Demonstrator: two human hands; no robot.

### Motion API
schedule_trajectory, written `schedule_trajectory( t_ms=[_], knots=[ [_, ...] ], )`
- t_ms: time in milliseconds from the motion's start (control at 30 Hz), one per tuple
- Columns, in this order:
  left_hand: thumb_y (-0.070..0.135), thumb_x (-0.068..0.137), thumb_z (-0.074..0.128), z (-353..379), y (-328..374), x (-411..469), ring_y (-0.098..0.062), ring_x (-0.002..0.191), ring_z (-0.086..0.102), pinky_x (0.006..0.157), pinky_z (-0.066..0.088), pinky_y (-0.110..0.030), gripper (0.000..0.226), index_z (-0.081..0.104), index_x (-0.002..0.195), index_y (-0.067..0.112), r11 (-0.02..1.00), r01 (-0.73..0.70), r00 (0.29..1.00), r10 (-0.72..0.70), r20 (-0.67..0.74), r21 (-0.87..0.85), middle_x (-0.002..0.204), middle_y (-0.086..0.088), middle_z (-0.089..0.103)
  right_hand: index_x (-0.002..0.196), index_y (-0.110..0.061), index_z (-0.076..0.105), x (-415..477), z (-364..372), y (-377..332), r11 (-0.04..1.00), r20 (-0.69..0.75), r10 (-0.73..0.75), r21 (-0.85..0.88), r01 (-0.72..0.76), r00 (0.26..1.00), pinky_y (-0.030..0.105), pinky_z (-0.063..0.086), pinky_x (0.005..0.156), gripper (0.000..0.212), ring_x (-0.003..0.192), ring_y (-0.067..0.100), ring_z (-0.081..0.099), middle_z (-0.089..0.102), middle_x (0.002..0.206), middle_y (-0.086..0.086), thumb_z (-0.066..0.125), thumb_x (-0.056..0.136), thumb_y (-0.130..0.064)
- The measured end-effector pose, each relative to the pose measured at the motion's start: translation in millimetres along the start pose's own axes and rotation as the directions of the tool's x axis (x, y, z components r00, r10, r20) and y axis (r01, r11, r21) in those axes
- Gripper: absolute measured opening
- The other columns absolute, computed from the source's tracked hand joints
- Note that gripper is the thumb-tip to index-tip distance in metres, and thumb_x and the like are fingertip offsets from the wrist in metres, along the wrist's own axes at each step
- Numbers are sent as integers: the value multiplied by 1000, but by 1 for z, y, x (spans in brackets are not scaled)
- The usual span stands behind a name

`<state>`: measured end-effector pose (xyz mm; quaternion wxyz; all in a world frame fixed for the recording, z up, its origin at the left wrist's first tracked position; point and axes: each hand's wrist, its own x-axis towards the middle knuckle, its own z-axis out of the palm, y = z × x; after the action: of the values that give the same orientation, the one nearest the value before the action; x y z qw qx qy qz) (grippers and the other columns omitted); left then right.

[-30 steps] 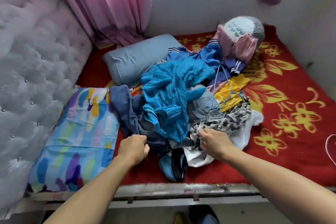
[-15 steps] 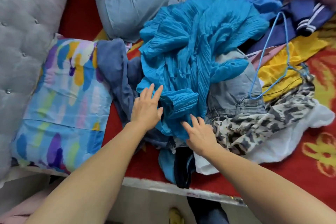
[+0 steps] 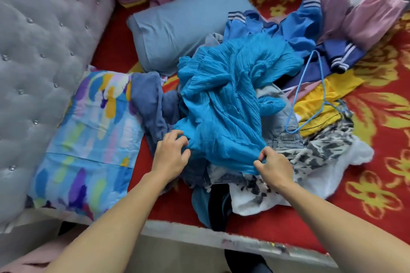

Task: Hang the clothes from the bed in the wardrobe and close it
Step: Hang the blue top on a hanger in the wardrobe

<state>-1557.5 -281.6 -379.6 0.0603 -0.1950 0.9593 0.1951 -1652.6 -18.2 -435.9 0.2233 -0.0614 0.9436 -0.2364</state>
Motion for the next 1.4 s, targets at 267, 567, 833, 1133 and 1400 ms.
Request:
schedule_trajectory(
  t_ms=[267,567,833,1133,1400],
  knots=[
    [9,86,61,-132,76,-73,-6,53,40,60,31,-28,17,51,74,15,857,-200,901,-30,-434,-475,58,9,45,59,-10,41,-103,-90,-34,967,-218,-129,188,171,967,38,25,50,35,56,27,45,46,56,8,44,79,-39],
    [11,84,65,-225,156,-171,-12,42,33,49,35,-30,38,60,120,22,843,-442,820,240,-520,-307,45,-4,45,72,-13,57,-203,-232,-74,343,-220,99,923,175,970,24,43,52,18,62,24,53,57,71,11,49,89,-12],
    [35,81,64,-302,194,-206,-27,72,64,67,52,-37,17,71,80,19,924,-380,648,297,-702,40,75,-4,70,93,-13,67,-285,-310,-95,599,-424,-434,523,607,795,25,49,72,41,77,9,60,67,83,-3,83,70,-43],
    [10,87,54,-326,219,-231,-12,53,39,48,33,-21,23,42,67,11,812,-467,587,-10,-810,-349,59,1,43,112,-27,53,-268,-310,-50,938,-319,-233,-322,126,919,37,49,85,44,108,27,62,65,116,4,66,74,-43],
    [14,89,61,-288,184,-232,-14,51,37,57,34,-30,19,48,75,10,839,-398,821,146,-551,-370,57,0,45,92,-8,63,-267,-302,-44,675,-85,-34,733,86,996,20,46,38,8,33,9,49,57,66,9,58,90,-2]
  ],
)
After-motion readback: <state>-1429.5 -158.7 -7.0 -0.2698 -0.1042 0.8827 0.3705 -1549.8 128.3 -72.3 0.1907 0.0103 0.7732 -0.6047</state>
